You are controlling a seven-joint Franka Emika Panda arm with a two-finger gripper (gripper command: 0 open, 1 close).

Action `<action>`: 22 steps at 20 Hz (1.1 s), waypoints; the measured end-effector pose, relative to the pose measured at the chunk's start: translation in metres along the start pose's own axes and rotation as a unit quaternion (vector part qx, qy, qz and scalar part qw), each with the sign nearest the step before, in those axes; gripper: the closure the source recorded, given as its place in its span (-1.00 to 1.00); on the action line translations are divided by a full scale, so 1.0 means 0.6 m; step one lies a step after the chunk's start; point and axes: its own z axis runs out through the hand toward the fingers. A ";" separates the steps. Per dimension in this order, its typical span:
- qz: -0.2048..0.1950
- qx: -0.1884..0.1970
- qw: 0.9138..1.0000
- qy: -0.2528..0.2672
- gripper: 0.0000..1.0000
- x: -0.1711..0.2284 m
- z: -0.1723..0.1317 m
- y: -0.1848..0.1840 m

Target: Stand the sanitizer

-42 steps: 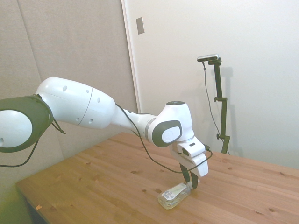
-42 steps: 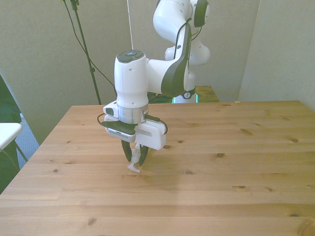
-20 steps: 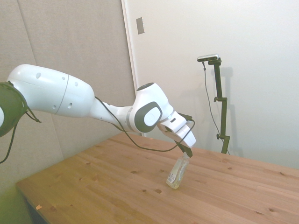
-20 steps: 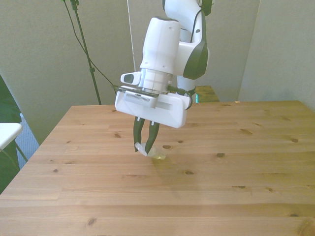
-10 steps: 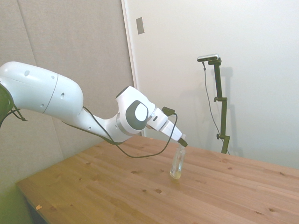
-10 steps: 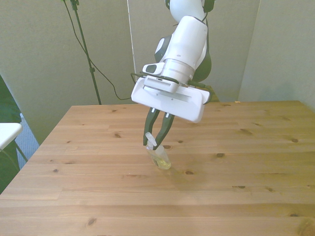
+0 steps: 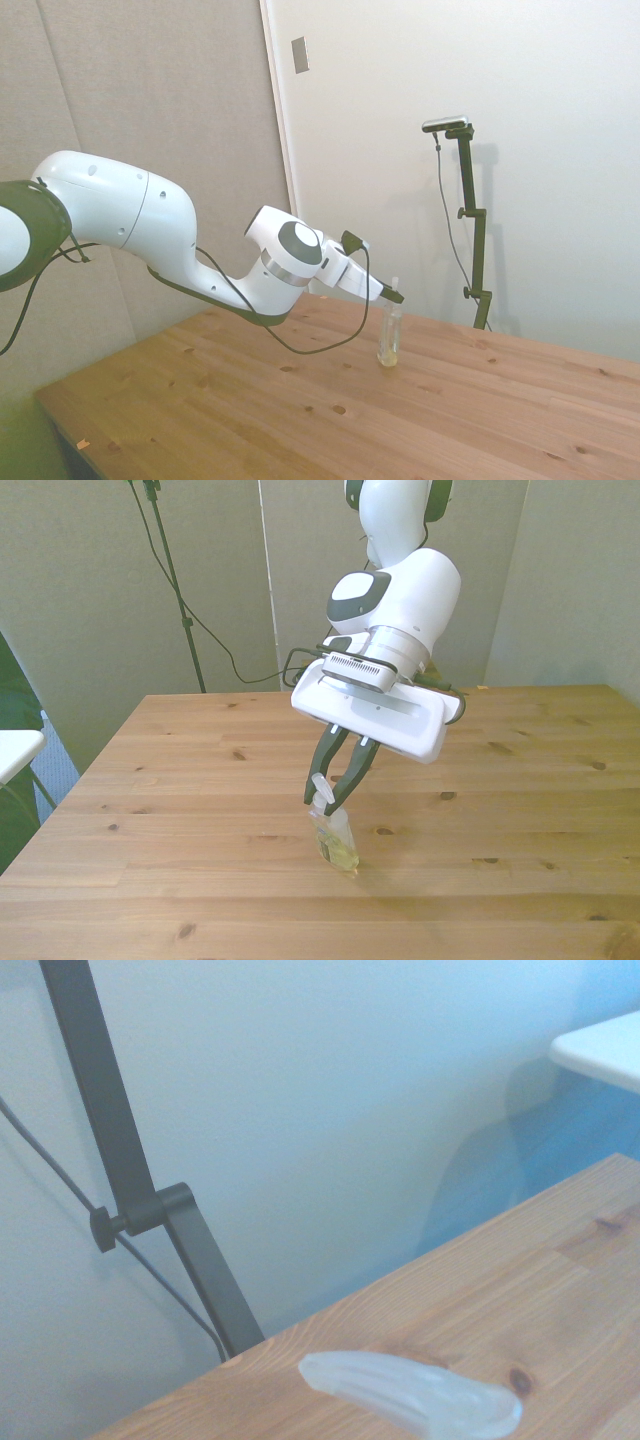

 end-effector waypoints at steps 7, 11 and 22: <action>-0.004 0.006 1.000 0.010 -1.00 -0.010 0.000 0.010; -0.001 0.003 1.000 0.008 -1.00 -0.007 -0.005 0.016; -0.002 -0.013 1.000 -0.006 -1.00 -0.016 -0.004 0.039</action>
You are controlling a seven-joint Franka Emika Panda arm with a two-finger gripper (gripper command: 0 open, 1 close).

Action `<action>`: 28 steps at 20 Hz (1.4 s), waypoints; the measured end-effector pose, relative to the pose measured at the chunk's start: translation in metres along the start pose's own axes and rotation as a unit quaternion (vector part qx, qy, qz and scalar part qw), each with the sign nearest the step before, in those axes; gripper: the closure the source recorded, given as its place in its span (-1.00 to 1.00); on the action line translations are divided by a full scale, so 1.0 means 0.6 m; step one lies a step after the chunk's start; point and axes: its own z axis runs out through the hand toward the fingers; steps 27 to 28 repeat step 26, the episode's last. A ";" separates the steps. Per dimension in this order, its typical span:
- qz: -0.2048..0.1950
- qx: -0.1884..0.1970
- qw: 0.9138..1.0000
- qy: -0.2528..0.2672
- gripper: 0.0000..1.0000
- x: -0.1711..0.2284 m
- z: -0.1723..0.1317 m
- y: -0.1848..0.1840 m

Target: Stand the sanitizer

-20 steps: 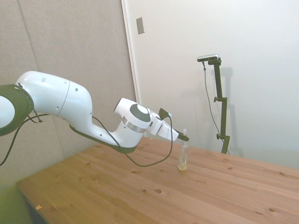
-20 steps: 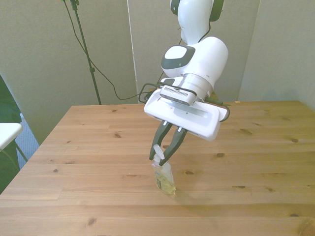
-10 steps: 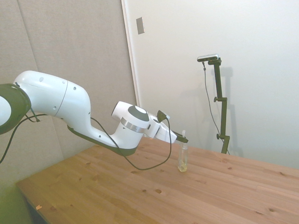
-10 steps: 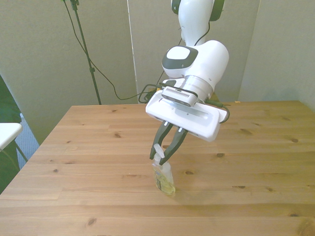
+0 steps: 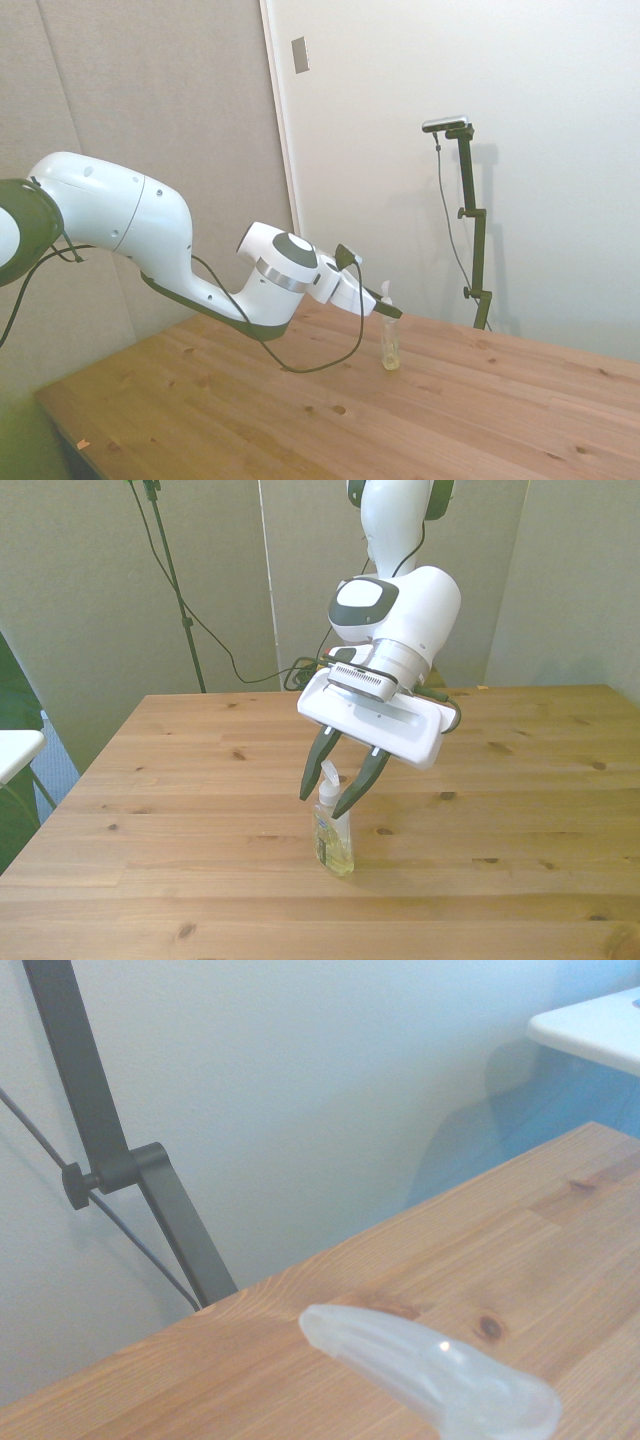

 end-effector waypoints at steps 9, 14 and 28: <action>-0.031 -0.021 0.997 -0.071 -1.00 -0.004 -0.029 -0.018; -0.053 -0.052 0.990 -0.122 -1.00 0.020 -0.058 -0.012; -0.186 -0.166 0.923 -0.293 -1.00 0.055 -0.140 0.075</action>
